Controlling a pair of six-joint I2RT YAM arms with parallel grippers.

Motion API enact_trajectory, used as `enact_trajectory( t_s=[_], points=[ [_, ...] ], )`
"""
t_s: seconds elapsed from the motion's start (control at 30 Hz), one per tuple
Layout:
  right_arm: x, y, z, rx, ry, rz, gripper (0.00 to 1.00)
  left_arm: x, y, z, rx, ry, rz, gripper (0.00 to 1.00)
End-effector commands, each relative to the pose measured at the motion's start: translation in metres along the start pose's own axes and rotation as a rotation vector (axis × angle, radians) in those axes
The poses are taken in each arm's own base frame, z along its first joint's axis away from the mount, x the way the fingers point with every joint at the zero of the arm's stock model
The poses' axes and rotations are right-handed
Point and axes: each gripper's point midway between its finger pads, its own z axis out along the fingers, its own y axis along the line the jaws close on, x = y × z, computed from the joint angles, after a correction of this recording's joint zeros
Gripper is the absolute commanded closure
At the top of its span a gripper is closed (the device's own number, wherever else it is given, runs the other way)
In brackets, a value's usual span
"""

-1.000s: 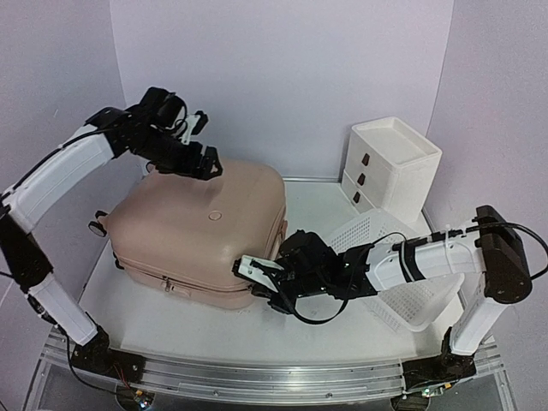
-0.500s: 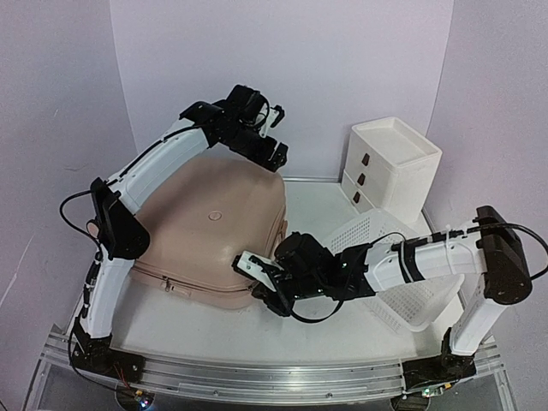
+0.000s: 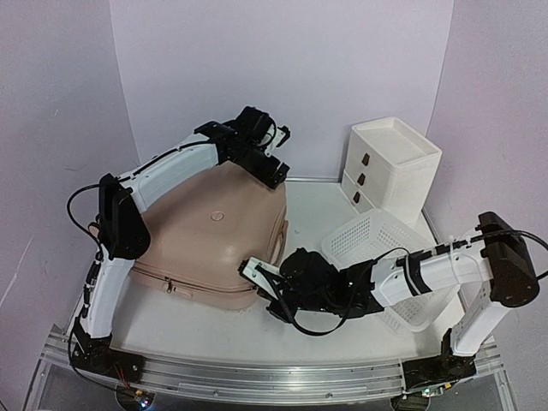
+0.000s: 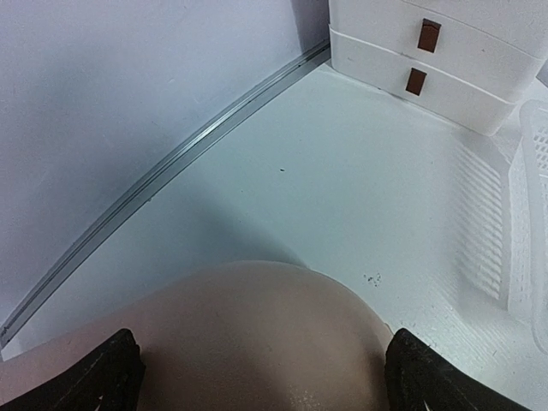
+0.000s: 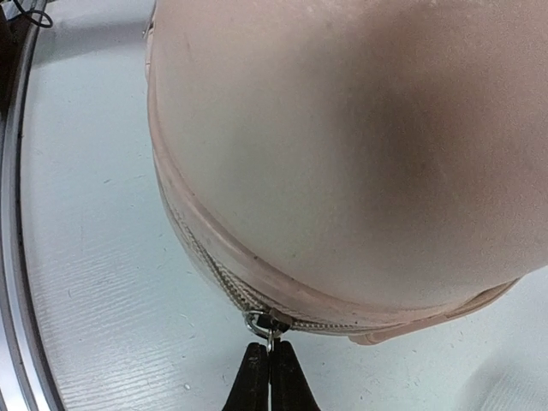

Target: Open, take out, and arrange the luggage

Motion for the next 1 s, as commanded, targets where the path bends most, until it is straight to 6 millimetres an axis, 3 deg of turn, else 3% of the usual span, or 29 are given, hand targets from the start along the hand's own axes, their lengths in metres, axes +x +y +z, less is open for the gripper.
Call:
enact_trajectory(
  t_s=[0.0, 0.17, 0.27, 0.37, 0.47, 0.77, 0.87, 0.97],
  points=[
    [-0.023, -0.044, -0.026, 0.149, -0.085, 0.053, 1.00, 0.048, -0.009, 0.007, 0.047, 0.148, 0.044, 0.02],
    [-0.022, -0.082, -0.033, 0.180, -0.100, 0.115, 1.00, 0.070, -0.015, 0.005, 0.079, 0.202, 0.054, 0.05],
    [-0.027, -0.085, -0.037, 0.142, -0.118, 0.079, 1.00, 0.085, -0.022, 0.005, 0.115, 0.235, 0.063, 0.08],
    [-0.019, -0.117, -0.039, 0.229, -0.094, 0.091, 1.00, 0.093, -0.026, 0.004, 0.136, 0.250, 0.063, 0.09],
    [-0.011, -0.146, -0.030, 0.197, -0.099, 0.159, 1.00, 0.098, -0.028, 0.002, 0.145, 0.258, 0.056, 0.11],
    [-0.025, -0.220, 0.000, 0.239, -0.187, 0.135, 1.00, 0.100, -0.028, -0.010, 0.154, 0.250, 0.047, 0.12],
    [-0.031, -0.229, 0.017, 0.202, -0.215, 0.060, 1.00, 0.096, -0.034, -0.016, 0.190, 0.237, 0.038, 0.12],
    [-0.038, -0.220, 0.035, 0.127, -0.237, -0.040, 1.00, 0.084, -0.034, -0.026, 0.202, 0.203, 0.026, 0.12]
  ],
)
